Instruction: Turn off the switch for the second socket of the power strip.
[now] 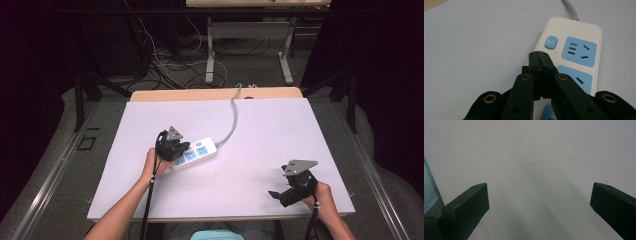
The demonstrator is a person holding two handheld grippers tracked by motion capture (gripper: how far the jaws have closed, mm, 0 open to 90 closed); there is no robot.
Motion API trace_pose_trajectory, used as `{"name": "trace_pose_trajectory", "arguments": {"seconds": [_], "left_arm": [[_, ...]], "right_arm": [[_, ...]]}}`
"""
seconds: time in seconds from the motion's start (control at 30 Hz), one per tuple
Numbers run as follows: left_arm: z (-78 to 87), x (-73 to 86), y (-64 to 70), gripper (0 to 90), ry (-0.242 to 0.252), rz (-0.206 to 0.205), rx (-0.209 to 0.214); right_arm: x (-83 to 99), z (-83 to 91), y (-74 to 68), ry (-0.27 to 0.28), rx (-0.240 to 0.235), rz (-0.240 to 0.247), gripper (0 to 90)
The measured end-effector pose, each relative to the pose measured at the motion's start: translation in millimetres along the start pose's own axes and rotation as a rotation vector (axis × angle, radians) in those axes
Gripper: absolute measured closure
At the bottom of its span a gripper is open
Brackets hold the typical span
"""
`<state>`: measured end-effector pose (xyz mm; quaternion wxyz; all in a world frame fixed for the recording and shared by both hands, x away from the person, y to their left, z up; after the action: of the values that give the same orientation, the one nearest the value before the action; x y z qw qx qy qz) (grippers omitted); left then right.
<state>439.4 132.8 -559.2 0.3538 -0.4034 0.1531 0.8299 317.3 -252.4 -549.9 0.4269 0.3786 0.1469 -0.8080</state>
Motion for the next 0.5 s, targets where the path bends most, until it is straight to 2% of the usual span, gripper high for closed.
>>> {"name": "trace_pose_trajectory", "arguments": {"seconds": [0.17,0.27,0.3,0.5], "left_arm": [[-0.3,0.6,-0.7,90.0,0.008,0.011,0.008],[-0.3,1.1,-2.4,90.0,0.011,0.023,0.018],[-0.5,1.2,-1.4,90.0,0.001,0.013,0.013],[-0.6,0.9,-0.5,90.0,0.001,0.009,0.005]], "right_arm": [[-0.2,-0.2,0.8,0.001,-0.002,0.010,1.2],[0.1,0.1,-0.2,-0.007,-0.008,-0.004,1.2],[0.1,0.1,-0.2,-0.007,-0.008,-0.004,1.2],[0.0,-0.3,0.5,-0.004,-0.005,0.007,1.2]]}}
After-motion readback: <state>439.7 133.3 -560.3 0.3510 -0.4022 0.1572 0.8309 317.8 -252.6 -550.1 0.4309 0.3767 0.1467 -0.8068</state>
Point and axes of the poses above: each handheld gripper's, and its own axes: z roughly backward along the jaws, x roughly out of its underside, y roughly to its right, the point moved 3 cm from there along -z, roughly forward along the jaws, and after that the axes turned 3 degrees about y, right-handed, at the moved point
